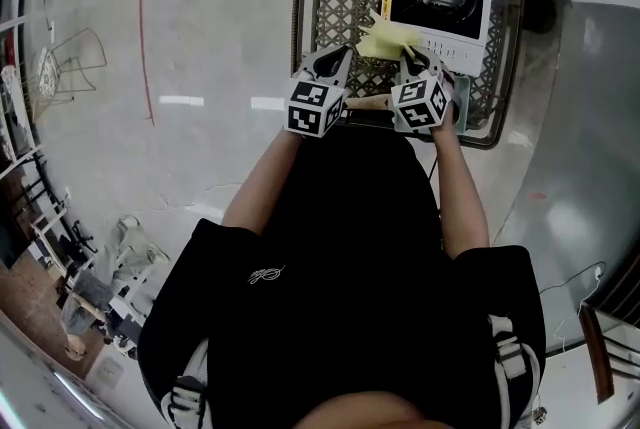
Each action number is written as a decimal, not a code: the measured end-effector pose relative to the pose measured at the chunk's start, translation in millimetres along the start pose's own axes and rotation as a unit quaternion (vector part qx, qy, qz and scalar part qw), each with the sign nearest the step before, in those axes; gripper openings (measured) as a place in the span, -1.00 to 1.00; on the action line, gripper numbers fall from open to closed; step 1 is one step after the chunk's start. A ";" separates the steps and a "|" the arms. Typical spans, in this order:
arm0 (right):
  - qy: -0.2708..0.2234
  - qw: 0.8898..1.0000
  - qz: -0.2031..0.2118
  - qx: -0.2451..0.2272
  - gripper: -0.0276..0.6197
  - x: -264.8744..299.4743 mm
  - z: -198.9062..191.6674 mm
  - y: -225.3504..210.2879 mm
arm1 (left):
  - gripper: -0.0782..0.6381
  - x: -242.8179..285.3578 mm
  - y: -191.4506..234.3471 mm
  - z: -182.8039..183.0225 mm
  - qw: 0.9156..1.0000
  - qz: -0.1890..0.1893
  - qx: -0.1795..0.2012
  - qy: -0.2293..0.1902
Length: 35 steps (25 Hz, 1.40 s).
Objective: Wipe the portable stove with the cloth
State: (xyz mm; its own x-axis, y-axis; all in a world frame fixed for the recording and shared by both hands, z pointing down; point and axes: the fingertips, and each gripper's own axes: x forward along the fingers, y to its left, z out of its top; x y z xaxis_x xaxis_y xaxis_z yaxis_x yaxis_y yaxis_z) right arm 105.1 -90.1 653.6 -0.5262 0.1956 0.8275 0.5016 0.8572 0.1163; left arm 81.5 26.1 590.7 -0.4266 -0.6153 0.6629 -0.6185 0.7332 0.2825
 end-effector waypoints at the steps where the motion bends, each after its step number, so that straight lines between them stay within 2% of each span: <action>1: 0.001 1.000 -0.001 0.002 -0.77 -0.6 -2.4 -1.4 | -0.73 1.5 -1.4 0.1 1.000 -0.001 0.001 0.000; 24: 0.019 0.998 -0.035 0.052 -0.77 -24.5 -55.9 -44.2 | -0.73 44.3 -52.1 5.9 0.999 -0.042 0.027 0.018; 35: 0.023 0.991 -0.074 0.105 -0.77 -38.2 -88.1 -73.6 | -0.73 57.2 -75.8 2.6 0.996 -0.067 0.056 0.035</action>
State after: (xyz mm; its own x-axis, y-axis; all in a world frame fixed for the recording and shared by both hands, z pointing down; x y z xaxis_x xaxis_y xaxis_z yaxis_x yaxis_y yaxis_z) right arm 148.8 -202.6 661.8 -0.5498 0.0424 0.8342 0.2637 0.9564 0.1252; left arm 102.2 -65.4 605.4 -0.2904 -0.6806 0.6727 -0.7378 0.6069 0.2955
